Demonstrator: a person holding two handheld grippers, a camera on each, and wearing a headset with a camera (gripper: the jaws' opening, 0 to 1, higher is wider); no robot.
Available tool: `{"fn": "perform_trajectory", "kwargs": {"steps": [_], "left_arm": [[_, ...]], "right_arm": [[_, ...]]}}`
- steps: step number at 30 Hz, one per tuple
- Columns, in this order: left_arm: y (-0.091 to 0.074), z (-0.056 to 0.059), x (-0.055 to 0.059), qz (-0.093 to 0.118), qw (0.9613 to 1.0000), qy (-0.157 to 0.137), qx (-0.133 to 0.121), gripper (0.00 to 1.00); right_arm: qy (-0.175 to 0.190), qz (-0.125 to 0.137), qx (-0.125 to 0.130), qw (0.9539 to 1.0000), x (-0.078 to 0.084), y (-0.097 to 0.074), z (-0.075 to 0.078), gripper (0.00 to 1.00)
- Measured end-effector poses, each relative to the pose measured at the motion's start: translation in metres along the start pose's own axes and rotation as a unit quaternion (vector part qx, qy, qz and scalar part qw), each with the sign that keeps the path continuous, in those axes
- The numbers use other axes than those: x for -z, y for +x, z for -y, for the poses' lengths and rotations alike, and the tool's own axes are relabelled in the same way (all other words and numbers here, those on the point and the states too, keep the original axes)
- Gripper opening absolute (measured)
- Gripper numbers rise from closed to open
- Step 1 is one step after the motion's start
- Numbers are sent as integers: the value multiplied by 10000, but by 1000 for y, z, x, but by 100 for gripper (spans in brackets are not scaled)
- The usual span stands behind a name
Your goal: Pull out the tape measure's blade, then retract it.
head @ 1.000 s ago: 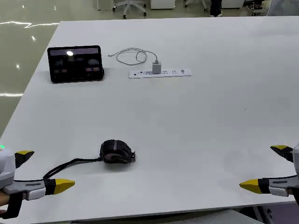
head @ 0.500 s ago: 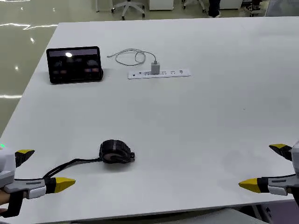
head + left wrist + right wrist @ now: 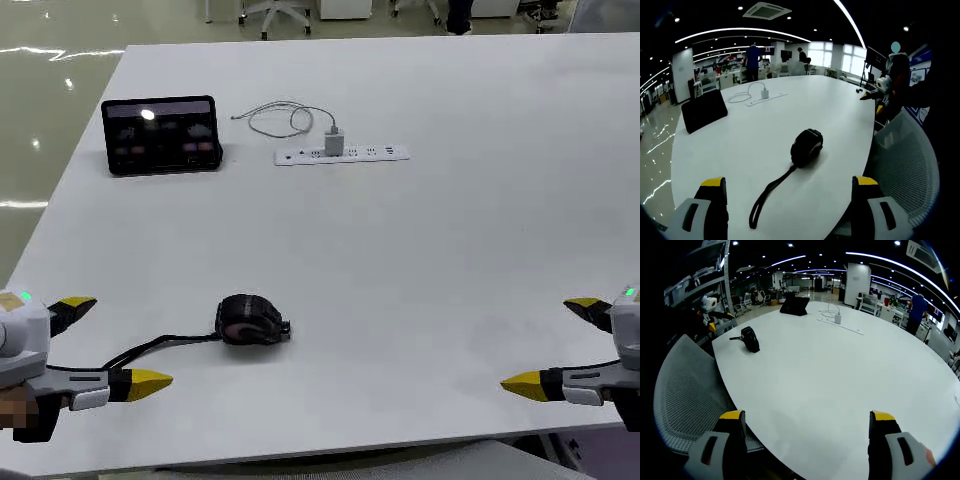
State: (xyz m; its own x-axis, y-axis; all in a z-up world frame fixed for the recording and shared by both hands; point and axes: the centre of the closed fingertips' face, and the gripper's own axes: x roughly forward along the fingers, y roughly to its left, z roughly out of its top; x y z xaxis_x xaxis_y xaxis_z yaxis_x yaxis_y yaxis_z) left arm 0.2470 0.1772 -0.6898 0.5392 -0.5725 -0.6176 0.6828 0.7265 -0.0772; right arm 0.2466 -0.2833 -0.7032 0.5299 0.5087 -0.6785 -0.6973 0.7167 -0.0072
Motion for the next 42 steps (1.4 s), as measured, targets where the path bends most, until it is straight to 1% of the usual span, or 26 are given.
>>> {"fn": "perform_trajectory", "kwargs": {"steps": [1,2,3,5,6,8,9,11,13,16,19,21,23,25,26,28,30,31,33,35,36,38,40,42], "left_arm": [[3,1,-1,1,9999,75,75,100],[8,2,-5,54,9994,308,149,100],[10,2,-6,29,9992,362,166,100],[15,2,-4,-213,9991,261,260,100],[19,1,-5,-310,9988,258,290,100],[22,1,-9,-338,9981,362,362,100],[25,3,-13,-320,9975,441,458,100],[29,5,-21,-211,9967,538,575,100],[33,5,-26,-248,9957,606,654,100],[39,5,-33,-346,9928,869,750,100],[46,5,-38,-389,9909,1027,782,100],[49,7,-40,-442,9893,1090,858,100],[54,8,-40,-537,9863,1289,884,100],[59,9,-36,-745,9817,1480,943,100],[62,11,-37,-792,9791,1579,1004,100],[66,13,-38,-837,9772,1644,1055,100],[73,13,-40,-915,9739,1768,1090,100],[77,13,-40,-969,9723,1815,1110,100],[81,16,-42,-972,9706,1868,1168,100],[87,19,-43,-1047,9683,1903,1232,100],[90,21,-44,-1098,9659,1962,1286,100],[95,23,-44,-1147,9635,2016,1333,100],[100,26,-45,-1207,9605,2067,1421,100],[104,27,-45,-1284,9573,2152,1440,99]], "right_arm": [[-30,-22,-24,10000,-1,2,-1,99],[-58,-36,-53,10000,-3,4,-2,99],[-69,-34,-72,9999,-5,5,-2,99],[-125,-41,-125,9998,-9,9,-2,99],[-176,-38,-136,9997,-12,11,-2,99],[-177,-16,-178,9997,-17,14,-3,99],[-145,7,-221,9997,-21,15,-3,98],[-158,34,-256,9995,-26,18,-5,98],[-241,38,-302,9992,-31,22,-7,98],[-319,33,-360,9988,-37,28,-9,99],[-384,62,-409,9984,-42,33,-11,100],[-410,81,-430,9982,-45,36,-12,100],[-436,114,-488,9978,-47,40,-14,100],[-450,90,-595,9972,-48,44,-18,100],[-477,136,-680,9965,-49,47,-21,100],[-526,71,-705,9961,-47,51,-22,100],[-585,19,-778,9952,-45,57,-24,100],[-555,-13,-845,9949,-45,59,-26,100],[-552,-38,-893,9945,-46,64,-27,100],[-617,-20,-955,9935,-50,68,-31,100],[-653,-37,-988,9930,-53,71,-33,100],[-681,-4,-1039,9923,-57,75,-36,100],[-731,45,-1108,9911,-63,80,-40,100],[-816,92,-1205,9893,-69,86,-45,100]]}}
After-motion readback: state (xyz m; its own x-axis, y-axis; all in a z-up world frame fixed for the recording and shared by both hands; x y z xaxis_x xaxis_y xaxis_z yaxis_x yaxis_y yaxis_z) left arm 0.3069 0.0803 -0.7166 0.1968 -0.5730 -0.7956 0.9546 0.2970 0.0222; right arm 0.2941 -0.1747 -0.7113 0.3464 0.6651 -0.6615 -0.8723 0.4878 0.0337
